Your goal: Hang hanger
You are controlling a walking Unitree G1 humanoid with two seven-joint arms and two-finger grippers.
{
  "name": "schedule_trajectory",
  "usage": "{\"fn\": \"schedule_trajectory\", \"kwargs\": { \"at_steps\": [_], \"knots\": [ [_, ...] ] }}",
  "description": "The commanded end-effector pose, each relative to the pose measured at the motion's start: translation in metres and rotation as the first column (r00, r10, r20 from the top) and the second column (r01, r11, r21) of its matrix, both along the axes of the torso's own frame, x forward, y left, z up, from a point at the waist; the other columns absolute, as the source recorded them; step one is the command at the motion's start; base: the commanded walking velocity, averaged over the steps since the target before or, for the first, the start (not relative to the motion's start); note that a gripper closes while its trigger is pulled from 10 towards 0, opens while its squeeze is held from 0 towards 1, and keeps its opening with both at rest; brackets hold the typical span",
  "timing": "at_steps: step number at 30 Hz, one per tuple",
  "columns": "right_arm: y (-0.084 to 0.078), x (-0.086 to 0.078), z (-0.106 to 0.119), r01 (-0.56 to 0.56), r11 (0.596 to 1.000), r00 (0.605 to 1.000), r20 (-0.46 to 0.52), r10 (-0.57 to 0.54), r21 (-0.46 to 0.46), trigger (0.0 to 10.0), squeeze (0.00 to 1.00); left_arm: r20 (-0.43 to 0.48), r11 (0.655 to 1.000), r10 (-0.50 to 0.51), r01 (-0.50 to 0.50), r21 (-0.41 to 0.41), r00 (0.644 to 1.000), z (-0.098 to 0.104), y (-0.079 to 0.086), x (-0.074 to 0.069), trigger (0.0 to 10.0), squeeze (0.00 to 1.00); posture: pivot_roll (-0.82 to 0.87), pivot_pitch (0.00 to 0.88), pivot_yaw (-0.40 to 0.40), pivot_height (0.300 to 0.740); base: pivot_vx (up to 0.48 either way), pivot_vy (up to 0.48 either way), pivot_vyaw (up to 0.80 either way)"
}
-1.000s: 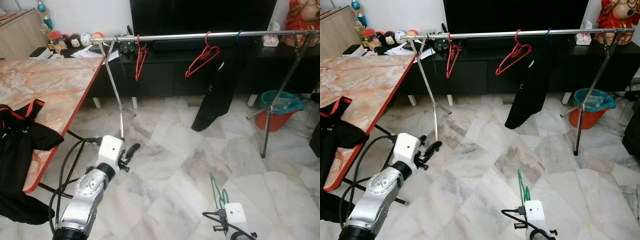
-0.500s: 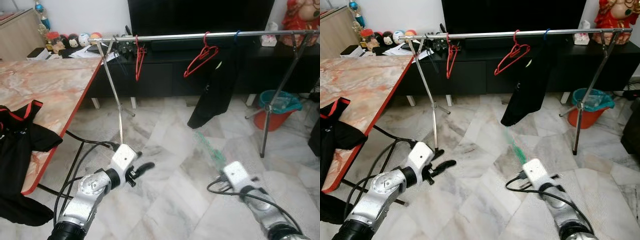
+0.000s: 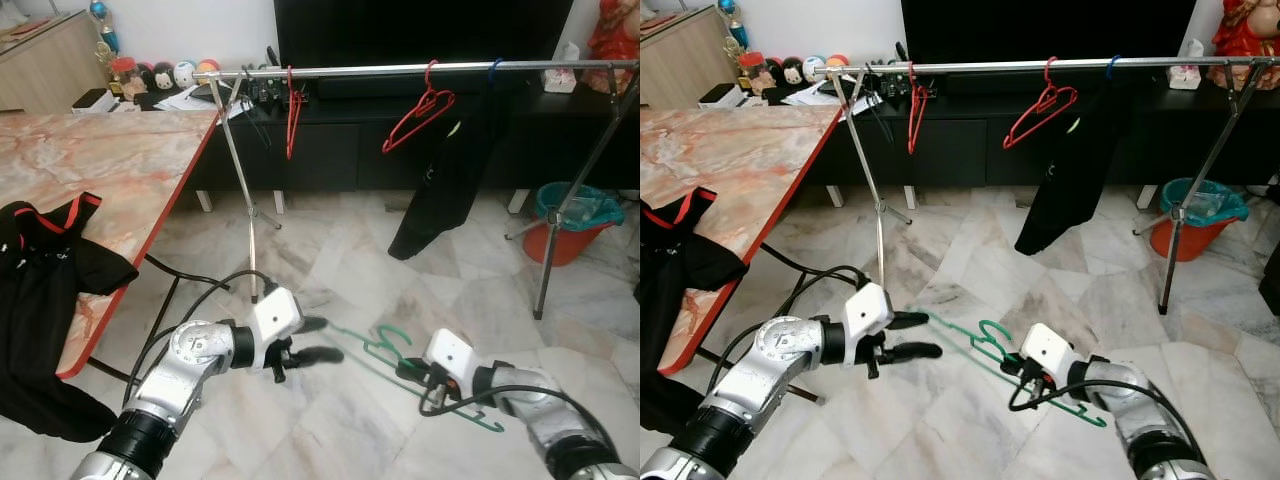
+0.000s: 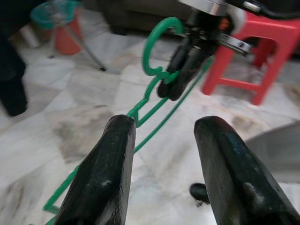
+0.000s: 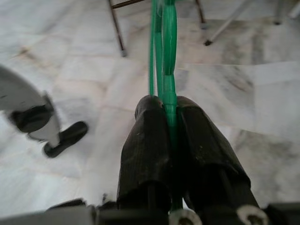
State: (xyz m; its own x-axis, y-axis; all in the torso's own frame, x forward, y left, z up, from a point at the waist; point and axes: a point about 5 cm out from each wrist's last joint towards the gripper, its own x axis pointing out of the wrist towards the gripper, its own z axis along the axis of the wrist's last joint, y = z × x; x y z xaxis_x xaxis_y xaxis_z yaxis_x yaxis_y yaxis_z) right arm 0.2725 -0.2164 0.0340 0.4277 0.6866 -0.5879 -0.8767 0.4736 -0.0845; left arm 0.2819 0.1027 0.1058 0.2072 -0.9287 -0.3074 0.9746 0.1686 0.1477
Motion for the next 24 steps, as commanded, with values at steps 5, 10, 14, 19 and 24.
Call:
{"fn": "schedule_trajectory", "kwargs": {
  "at_steps": [5,10,14,19,24],
  "knots": [
    [0.007,-0.001,0.017,-0.128,0.992,0.992,0.006,0.128,0.009,10.0,0.0,0.031,0.987,-0.151,0.149,0.052,0.988,0.01,-0.005,-0.002,10.0,0.0,-0.21,0.026,0.072,0.74,0.0,0.0,0.0],
    [0.011,-0.004,0.028,-0.192,0.981,0.981,-0.001,0.192,0.023,10.0,0.0,0.017,0.982,-0.183,0.182,0.053,0.983,0.012,-0.008,-0.003,10.0,0.0,-0.22,0.037,0.077,0.74,0.0,0.0,0.0],
    [0.018,-0.005,0.036,-0.236,0.971,0.972,0.011,0.236,0.038,10.0,0.0,-0.012,0.977,-0.206,0.206,0.045,0.978,0.012,-0.012,-0.005,10.0,0.0,-0.23,0.038,0.078,0.74,0.0,0.0,0.0],
    [0.024,-0.007,0.043,-0.27,0.962,0.963,0.015,0.27,0.043,10.0,0.0,-0.011,0.977,-0.206,0.206,0.055,0.979,0.011,-0.015,-0.004,10.0,0.0,-0.22,0.038,0.08,0.74,0.0,0.0,0.0],
    [0.031,-0.011,0.05,-0.303,0.952,0.953,0.003,0.304,0.05,10.0,0.0,-0.007,0.978,-0.202,0.202,0.056,0.979,0.011,-0.017,-0.002,10.0,0.0,-0.22,0.039,0.08,0.74,0.0,0.0,0.0]
  ]
}}
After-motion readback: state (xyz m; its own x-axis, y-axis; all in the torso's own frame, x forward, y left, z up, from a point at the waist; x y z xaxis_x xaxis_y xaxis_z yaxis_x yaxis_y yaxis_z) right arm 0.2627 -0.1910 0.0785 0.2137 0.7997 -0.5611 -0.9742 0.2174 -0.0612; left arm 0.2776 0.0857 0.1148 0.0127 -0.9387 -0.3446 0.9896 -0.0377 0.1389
